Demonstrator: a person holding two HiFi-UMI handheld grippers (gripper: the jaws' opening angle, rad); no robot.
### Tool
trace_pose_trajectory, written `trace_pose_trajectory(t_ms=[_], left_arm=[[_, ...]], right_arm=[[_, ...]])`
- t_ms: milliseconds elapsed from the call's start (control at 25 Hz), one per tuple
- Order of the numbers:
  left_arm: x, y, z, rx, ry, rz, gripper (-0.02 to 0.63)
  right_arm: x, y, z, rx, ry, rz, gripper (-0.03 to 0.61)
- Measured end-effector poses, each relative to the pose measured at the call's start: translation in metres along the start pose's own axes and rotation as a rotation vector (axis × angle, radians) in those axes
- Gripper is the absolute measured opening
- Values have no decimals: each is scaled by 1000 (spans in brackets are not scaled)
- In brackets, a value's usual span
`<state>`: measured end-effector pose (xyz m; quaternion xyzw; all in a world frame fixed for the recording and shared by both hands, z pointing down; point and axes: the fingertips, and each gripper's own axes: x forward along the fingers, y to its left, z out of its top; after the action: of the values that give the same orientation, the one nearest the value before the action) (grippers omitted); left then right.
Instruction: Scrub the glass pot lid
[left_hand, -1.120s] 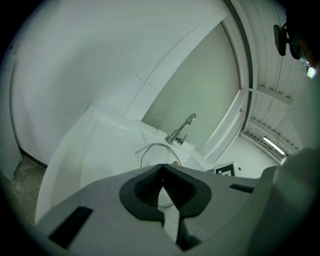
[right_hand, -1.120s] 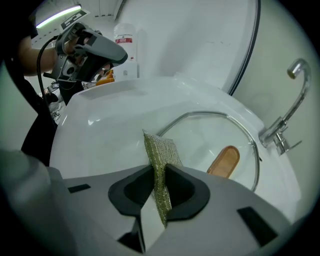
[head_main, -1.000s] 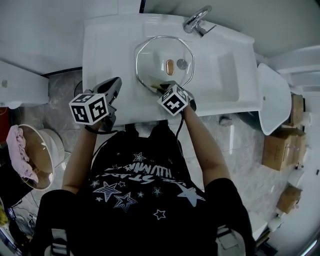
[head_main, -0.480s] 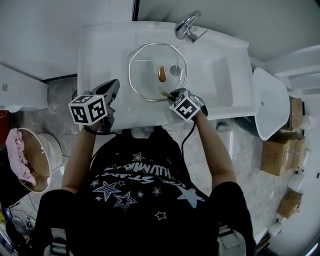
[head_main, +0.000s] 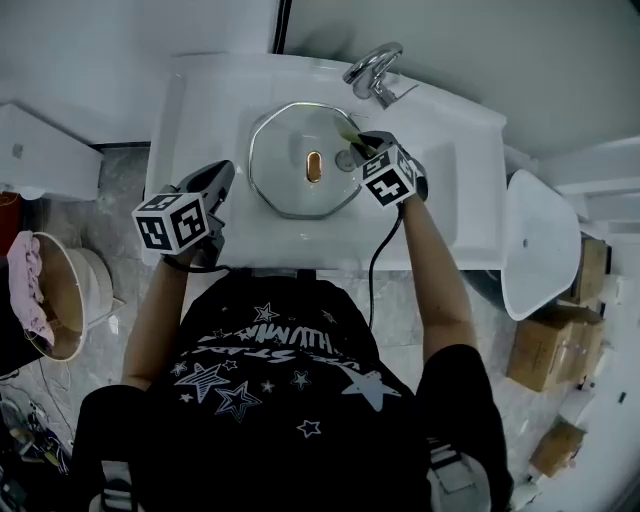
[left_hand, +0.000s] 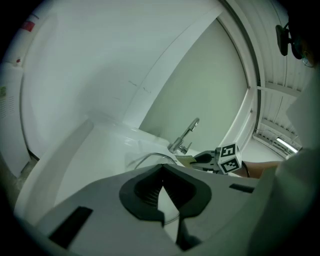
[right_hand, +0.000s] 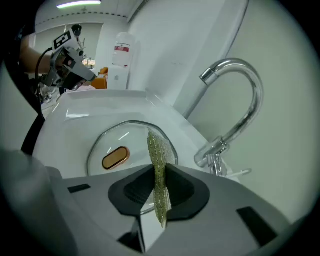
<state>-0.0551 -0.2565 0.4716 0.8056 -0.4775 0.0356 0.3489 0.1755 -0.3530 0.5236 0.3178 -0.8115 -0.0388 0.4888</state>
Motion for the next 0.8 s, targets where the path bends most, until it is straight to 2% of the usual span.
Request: trace_pose_trajectory(t_ms=[200, 400, 800], left_arm=[[1, 1, -2, -15, -9, 57, 8], [-6, 3, -12, -36, -3, 100, 8], [-2, -10, -30, -39, 23, 87, 8]], right_arm=[[40, -10, 24, -152, -1, 23, 64], [54, 8, 20, -257, 16, 72, 66], [39, 46, -26, -255, 53, 127, 66]])
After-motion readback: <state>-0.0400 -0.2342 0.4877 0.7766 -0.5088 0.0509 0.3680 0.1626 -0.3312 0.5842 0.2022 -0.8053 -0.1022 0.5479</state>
